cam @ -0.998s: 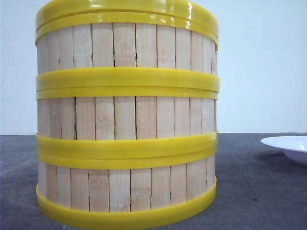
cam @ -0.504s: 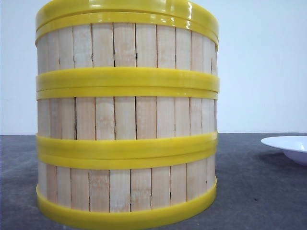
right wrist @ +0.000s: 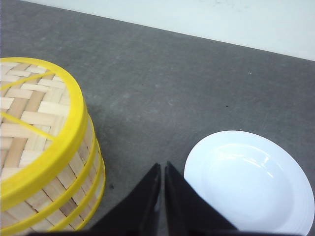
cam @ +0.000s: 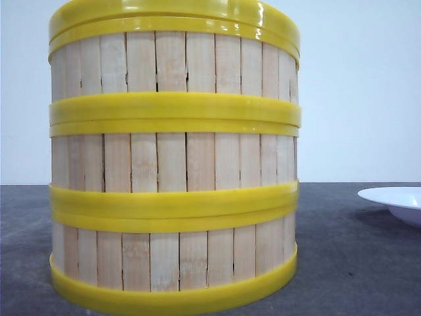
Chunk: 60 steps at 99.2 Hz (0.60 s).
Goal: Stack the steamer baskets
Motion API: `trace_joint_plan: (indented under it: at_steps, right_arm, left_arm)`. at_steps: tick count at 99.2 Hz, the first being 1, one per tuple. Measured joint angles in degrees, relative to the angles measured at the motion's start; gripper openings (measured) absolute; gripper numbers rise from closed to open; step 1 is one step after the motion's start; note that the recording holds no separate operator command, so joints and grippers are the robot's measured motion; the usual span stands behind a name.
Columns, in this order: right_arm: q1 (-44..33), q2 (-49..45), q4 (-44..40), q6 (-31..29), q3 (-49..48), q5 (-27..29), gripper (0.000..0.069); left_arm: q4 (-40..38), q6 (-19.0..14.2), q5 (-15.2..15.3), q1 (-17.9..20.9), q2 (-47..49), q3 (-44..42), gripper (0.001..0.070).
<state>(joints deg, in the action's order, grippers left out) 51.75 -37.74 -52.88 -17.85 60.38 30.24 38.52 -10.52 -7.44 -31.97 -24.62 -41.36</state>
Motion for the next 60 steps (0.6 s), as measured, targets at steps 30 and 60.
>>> trace_joint_plan:
  at_steps: [30,60]
  right_arm:
    - [0.0,0.0,0.0,0.0,0.0,0.0,0.0009]
    - [0.0,0.0,0.0,0.0,0.0,0.0,0.0009]
  left_arm:
    - [0.0,0.0,0.0,0.0,0.0,0.0,0.0025]
    - [-0.22,2.27,4.5,0.02,0.0,0.0,0.0025]
